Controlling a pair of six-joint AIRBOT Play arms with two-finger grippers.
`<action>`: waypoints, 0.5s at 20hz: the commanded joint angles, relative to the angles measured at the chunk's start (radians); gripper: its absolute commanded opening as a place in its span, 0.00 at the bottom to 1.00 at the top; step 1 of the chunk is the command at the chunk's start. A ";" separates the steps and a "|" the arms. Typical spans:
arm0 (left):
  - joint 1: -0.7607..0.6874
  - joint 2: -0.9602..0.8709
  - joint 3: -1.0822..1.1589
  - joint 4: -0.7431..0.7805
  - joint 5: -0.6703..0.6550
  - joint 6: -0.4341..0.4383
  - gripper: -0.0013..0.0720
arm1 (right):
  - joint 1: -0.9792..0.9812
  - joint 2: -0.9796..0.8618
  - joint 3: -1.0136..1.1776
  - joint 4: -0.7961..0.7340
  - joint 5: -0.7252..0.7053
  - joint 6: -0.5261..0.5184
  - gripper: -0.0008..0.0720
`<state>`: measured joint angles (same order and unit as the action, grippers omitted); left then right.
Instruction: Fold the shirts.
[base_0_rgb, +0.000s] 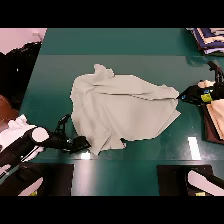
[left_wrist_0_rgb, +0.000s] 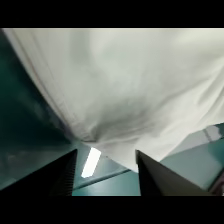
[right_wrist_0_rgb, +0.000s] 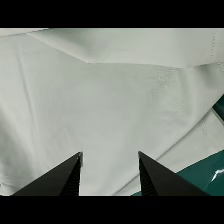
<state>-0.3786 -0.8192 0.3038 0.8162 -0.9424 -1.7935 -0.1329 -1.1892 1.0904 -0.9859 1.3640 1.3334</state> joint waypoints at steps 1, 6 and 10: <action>-0.002 0.000 -0.037 -0.040 0.130 -0.013 0.63 | 0.000 0.000 0.000 0.000 0.001 0.000 0.57; -0.002 0.000 -0.037 -0.057 0.210 -0.015 0.36 | 0.000 0.000 0.000 0.000 0.002 0.000 0.58; 0.002 0.000 -0.024 -0.058 0.210 -0.013 0.06 | 0.000 0.000 0.000 0.000 0.001 0.000 0.57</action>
<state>-0.3790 -0.8223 0.2703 0.7784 -0.7456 -1.8076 -0.1329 -1.1892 1.0904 -0.9855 1.3643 1.3338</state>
